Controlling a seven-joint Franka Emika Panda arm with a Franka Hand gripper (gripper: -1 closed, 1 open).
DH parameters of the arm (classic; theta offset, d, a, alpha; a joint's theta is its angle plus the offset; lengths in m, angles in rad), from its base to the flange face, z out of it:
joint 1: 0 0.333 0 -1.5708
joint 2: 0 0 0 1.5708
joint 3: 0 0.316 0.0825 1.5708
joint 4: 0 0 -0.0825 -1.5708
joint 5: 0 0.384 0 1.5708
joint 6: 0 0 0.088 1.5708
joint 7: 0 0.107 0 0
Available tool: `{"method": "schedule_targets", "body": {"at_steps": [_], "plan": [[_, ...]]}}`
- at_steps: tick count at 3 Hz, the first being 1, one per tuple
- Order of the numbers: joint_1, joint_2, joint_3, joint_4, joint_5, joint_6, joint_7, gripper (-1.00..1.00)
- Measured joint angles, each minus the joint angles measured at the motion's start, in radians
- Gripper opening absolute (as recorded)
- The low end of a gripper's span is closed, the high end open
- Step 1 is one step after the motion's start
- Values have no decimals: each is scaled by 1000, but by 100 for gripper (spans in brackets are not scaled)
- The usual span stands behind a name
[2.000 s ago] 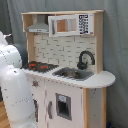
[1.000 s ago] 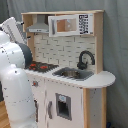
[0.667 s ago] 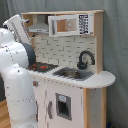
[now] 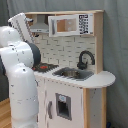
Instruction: Play with the kitchen
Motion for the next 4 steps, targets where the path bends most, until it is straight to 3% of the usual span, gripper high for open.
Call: {"method": "schedule_targets", "body": {"at_steps": [1, 2, 3, 4], "plan": [[0, 3, 0, 2, 0, -8, 0, -100], [0, 8, 0, 6, 0, -19, 0, -100], [-2, 90, -1, 37, 0, -33, -49, -100], [-7, 106, -1, 76, 0, -30, -145, -100]]}}
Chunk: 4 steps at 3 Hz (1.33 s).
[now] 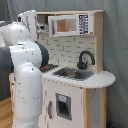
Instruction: Play with the kitchen
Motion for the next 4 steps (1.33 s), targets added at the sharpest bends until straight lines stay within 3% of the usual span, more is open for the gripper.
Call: {"method": "schedule_targets", "body": {"at_steps": [2, 4], "plan": [[-53, 35, 5, 50, -1, 36, -186, -100], [-109, 37, 5, 49, -1, 210, -276, -100]]}}
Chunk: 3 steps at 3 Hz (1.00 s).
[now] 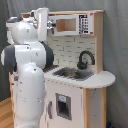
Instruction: Play with the kitchen
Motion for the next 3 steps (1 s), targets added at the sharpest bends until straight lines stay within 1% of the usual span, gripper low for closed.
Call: {"method": "schedule_targets", "body": {"at_steps": [1, 2, 3], "plan": [[-3, 2, 0, -4, 0, 101, -35, -100], [-4, 6, -20, -16, 0, 204, -56, -100], [-11, 11, -45, -34, 0, 302, -60, -100]]}}
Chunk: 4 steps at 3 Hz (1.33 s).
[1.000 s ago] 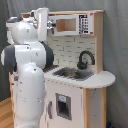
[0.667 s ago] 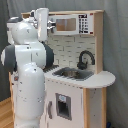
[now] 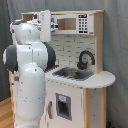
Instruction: Play with the kitchen
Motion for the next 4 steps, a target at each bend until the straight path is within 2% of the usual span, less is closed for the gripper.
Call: {"method": "schedule_targets", "body": {"at_steps": [2, 3, 4], "plan": [[-2, 0, -45, 0, -22, 200, -32, -100], [-2, -1, -46, 3, -65, 289, -54, -100], [-2, -1, -65, 3, -87, 388, -65, -100]]}}
